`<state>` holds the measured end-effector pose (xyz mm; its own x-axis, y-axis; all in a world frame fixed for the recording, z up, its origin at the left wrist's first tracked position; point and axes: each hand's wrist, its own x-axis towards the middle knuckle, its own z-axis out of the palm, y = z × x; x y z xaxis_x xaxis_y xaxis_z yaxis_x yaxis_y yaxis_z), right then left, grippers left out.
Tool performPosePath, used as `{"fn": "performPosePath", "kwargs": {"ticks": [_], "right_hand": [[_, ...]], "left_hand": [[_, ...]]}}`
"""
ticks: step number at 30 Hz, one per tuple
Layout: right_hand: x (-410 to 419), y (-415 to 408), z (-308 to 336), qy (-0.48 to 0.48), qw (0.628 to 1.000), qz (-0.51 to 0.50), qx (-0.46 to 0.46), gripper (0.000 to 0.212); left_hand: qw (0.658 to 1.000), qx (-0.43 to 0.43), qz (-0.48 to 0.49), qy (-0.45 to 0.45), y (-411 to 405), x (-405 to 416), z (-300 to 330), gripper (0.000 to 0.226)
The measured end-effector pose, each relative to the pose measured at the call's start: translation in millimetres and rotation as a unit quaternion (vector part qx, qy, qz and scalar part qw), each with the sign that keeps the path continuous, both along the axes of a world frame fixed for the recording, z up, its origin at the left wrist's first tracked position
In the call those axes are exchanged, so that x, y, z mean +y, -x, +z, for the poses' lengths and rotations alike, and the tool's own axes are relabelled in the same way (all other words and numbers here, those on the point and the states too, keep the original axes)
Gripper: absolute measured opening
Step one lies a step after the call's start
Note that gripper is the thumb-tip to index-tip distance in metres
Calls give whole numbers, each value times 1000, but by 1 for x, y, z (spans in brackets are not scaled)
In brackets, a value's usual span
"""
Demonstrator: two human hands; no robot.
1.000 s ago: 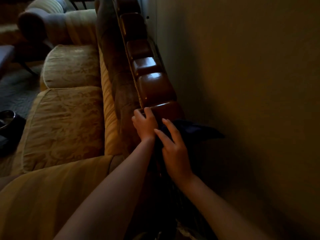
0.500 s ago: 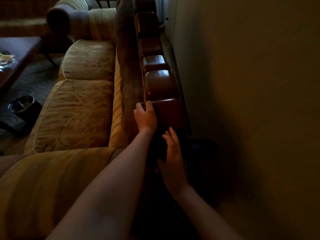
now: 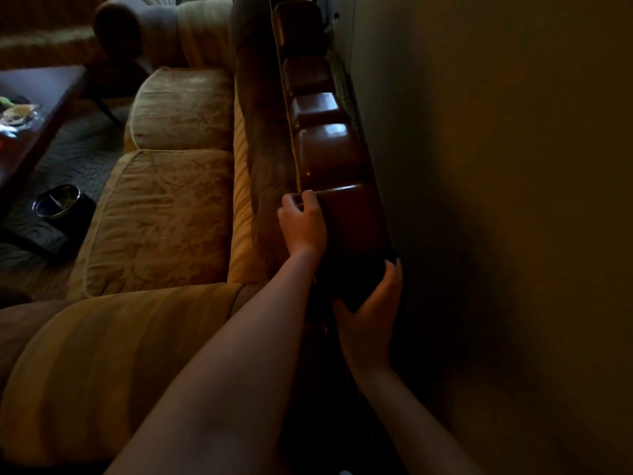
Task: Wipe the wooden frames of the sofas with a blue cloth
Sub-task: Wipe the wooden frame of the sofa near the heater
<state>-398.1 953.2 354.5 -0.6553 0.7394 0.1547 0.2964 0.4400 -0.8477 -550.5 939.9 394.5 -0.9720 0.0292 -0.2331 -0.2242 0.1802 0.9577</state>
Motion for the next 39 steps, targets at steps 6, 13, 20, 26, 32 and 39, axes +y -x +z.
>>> {"fn": "performPosePath", "kwargs": {"ticks": [6,13,20,26,32,39], "right_hand": [[75,-8,16,253,959,125,-12,51],[62,-6,25,285,956,66,12,42],[69,26,15,340,936,-75,52,35],[30,-8,4,301,946,-111,49,38],[30,35,42,261,944,-169,111,38],[1,35,-3,238,912,-321,95,32]], "left_hand": [[1000,1,-3,0,-1,-1,1,42],[1000,8,4,2,-2,-1,1,48],[1000,10,4,-3,-2,0,2,48],[1000,19,5,1,1,0,-3,42],[1000,13,-6,0,-5,-2,6,40],[841,455,-225,188,7,-24,18,31]]}}
